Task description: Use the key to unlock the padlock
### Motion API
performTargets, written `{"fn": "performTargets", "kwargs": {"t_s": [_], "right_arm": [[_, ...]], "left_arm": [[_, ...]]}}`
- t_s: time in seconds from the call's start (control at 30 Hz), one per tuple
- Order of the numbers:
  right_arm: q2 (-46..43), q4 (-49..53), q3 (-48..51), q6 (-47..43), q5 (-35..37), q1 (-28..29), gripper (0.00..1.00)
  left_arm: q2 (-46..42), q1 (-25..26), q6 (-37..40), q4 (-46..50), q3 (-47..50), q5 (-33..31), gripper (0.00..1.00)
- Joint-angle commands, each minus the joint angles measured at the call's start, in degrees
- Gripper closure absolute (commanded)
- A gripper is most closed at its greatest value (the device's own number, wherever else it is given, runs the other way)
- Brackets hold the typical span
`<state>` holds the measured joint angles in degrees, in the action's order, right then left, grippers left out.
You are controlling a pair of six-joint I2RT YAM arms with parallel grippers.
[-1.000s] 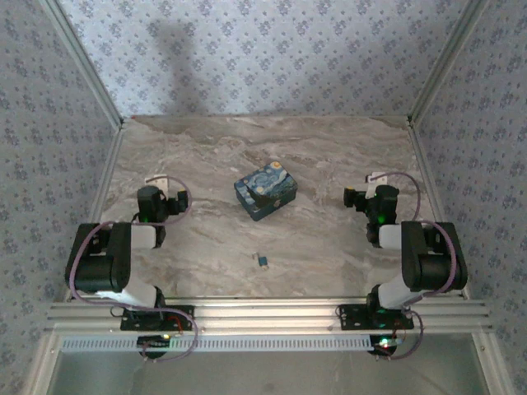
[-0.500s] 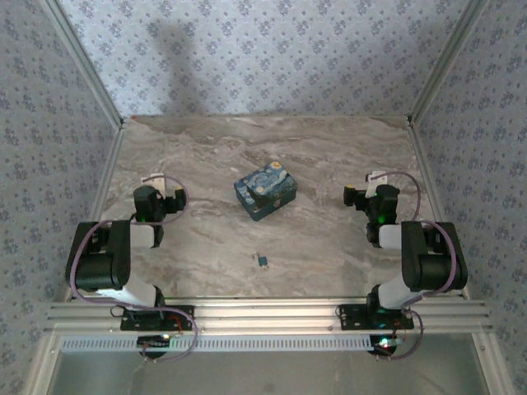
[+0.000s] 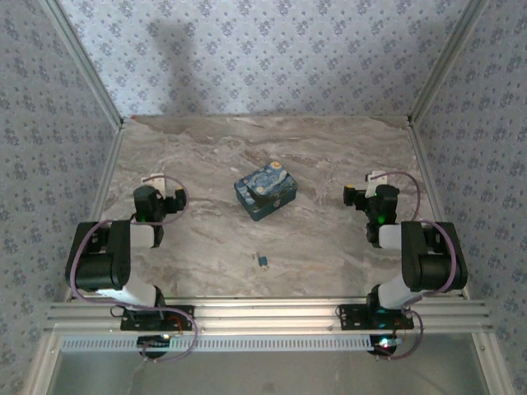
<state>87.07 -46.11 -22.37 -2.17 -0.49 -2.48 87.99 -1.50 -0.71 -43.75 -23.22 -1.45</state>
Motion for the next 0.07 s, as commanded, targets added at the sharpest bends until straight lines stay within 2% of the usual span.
{"fn": "performTargets", "kwargs": {"t_s": [0.0, 0.03], "right_arm": [[0.4, -1.1, 0.2, 0.6, 0.1, 0.3, 0.00], [0.3, -1.1, 0.2, 0.6, 0.1, 0.2, 0.00]], "left_arm": [[-0.2, -0.3, -0.6, -2.3, -0.7, 1.0, 0.02], [-0.2, -0.3, -0.7, -2.3, -0.7, 1.0, 0.02]]}}
